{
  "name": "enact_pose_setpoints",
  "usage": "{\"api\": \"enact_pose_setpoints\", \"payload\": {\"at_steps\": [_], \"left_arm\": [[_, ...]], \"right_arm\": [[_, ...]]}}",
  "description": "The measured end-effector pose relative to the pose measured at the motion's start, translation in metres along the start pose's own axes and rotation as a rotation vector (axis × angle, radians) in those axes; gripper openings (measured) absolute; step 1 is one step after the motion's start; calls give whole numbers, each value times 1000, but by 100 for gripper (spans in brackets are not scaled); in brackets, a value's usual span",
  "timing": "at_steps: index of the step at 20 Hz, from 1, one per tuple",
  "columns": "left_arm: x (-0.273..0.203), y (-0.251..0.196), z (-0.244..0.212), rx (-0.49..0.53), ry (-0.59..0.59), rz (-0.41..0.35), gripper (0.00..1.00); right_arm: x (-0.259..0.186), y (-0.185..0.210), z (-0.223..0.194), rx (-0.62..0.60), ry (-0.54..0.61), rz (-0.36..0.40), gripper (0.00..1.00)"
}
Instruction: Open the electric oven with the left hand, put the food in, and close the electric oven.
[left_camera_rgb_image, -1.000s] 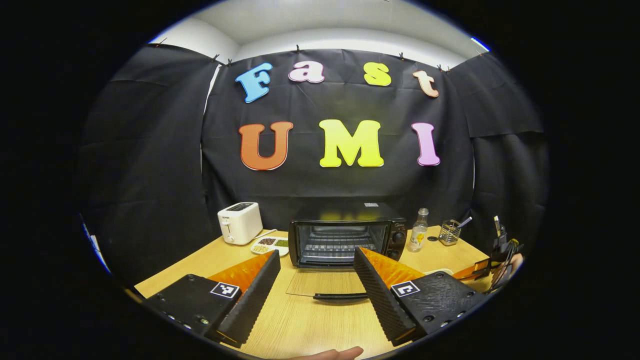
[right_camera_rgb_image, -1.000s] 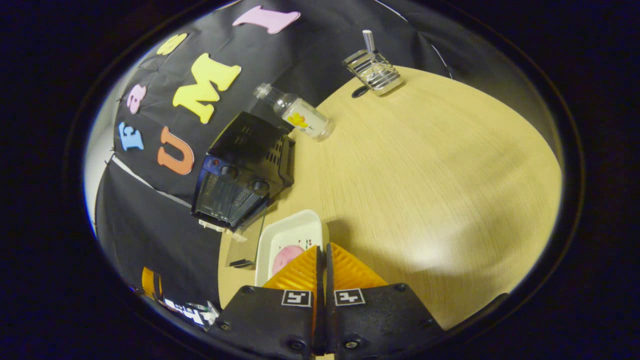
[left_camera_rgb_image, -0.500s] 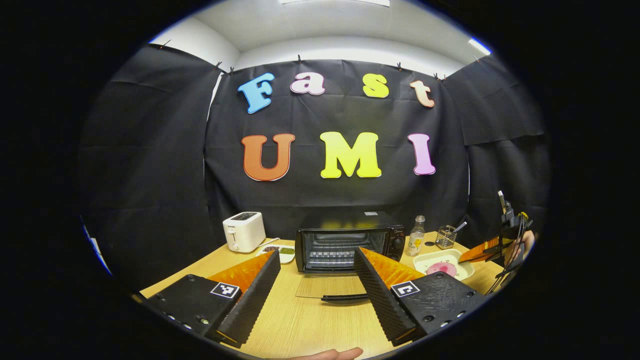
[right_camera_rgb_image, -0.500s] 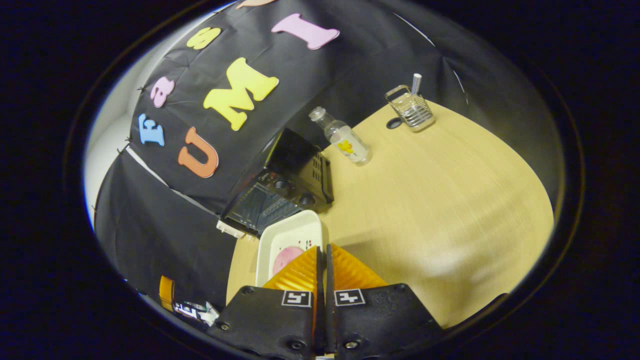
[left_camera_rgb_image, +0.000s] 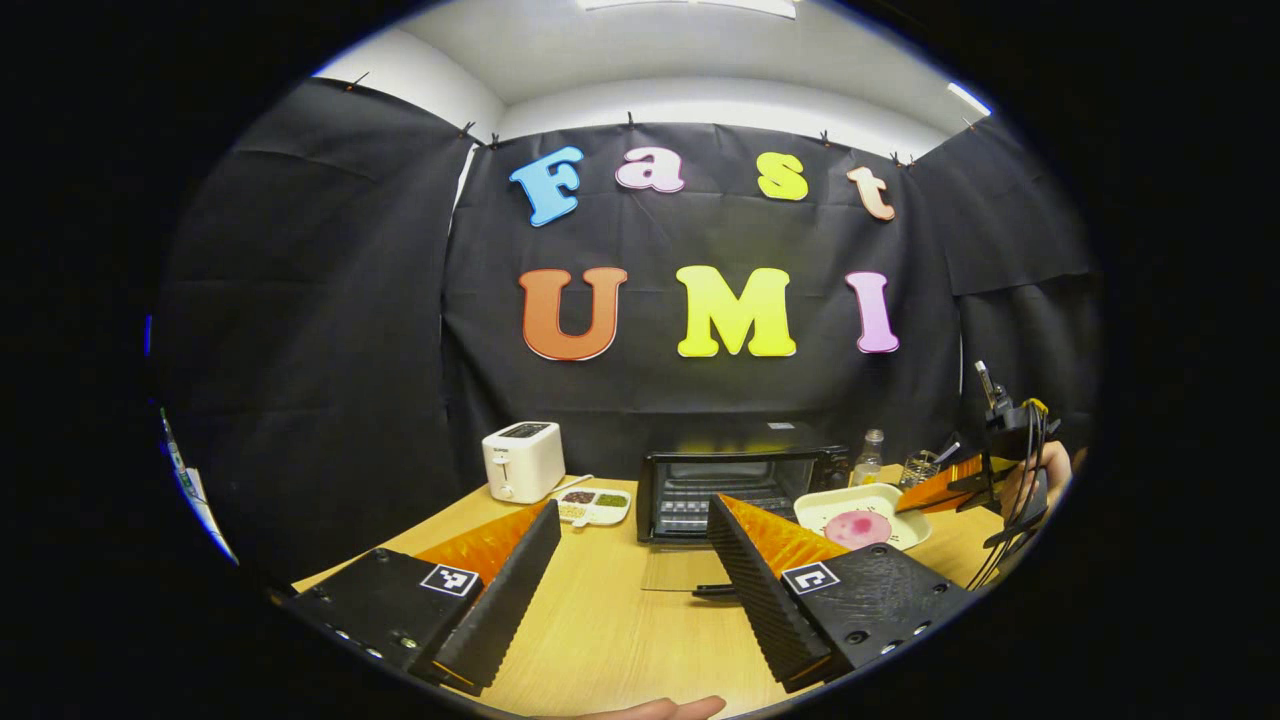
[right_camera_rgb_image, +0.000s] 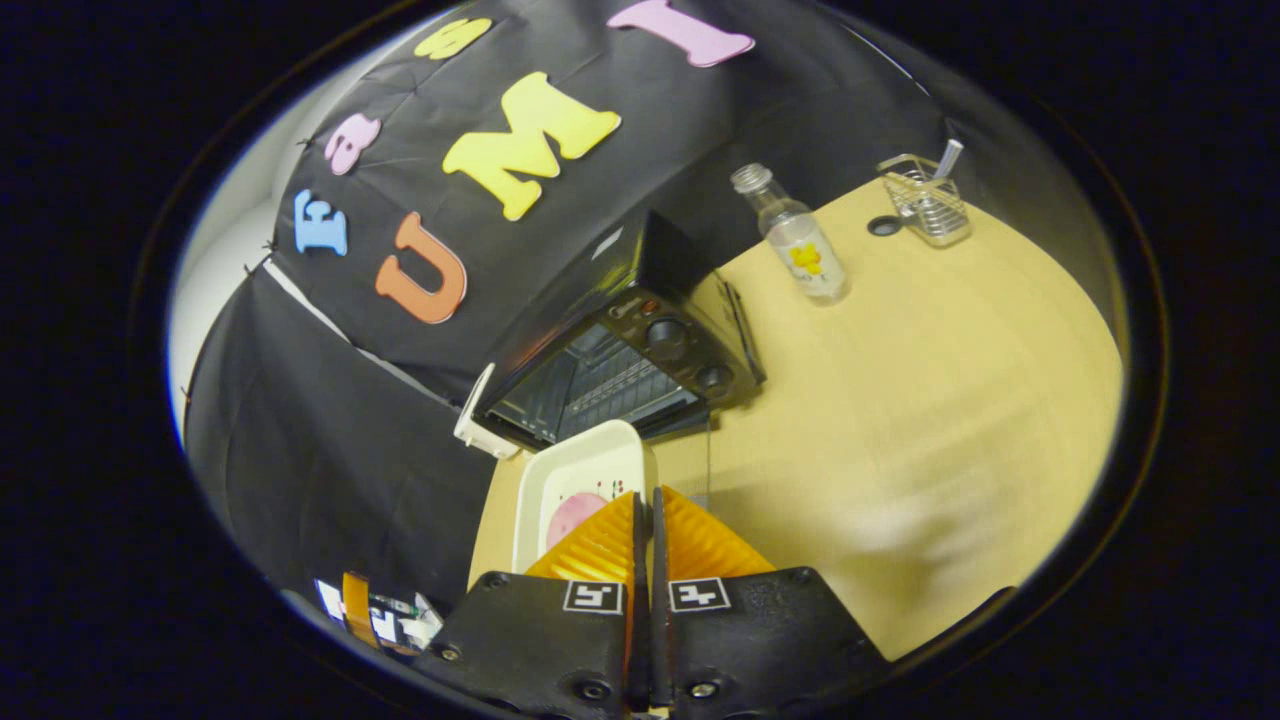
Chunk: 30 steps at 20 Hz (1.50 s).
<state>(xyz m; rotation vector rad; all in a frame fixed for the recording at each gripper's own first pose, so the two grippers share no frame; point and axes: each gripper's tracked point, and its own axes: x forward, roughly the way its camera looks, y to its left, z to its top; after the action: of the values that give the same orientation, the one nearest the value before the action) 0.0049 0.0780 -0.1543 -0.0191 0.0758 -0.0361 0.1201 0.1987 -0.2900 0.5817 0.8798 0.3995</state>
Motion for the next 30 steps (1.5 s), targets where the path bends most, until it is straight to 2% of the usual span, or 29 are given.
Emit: {"api": "enact_pose_setpoints", "payload": {"at_steps": [4,7,8,9,10,13,14,18,21,22,23,27,30], "left_arm": [[3,14,-6,39,-3,18,94],[9,23,-12,36,6,23,94],[10,26,-13,37,6,28,94],[14,29,-16,39,11,29,94],[16,31,-18,42,13,31,94],[26,37,-24,30,33,23,94],[28,39,-27,23,42,22,94],[39,51,-38,37,65,41,94],[46,58,-45,30,88,55,94],[47,62,-45,21,89,64,94],[51,67,-46,16,92,73,94],[56,75,-52,6,105,97,94],[56,75,-57,8,113,106,94]], "right_arm": [[50,30,-7,-6,13,-10,4],[87,44,-2,12,-21,-40,4],[97,45,1,18,-41,-54,0],[108,46,5,33,-63,-68,4],[118,46,10,56,-85,-82,7],[145,46,22,155,-162,-109,1],[154,44,28,191,-197,-124,4],[186,35,47,289,-318,-149,5],[206,32,64,328,-406,-149,5],[214,34,67,334,-415,-142,1],[221,36,69,340,-422,-136,5],[233,52,82,318,-486,-79,6],[231,48,90,285,-537,-94,5]]}}
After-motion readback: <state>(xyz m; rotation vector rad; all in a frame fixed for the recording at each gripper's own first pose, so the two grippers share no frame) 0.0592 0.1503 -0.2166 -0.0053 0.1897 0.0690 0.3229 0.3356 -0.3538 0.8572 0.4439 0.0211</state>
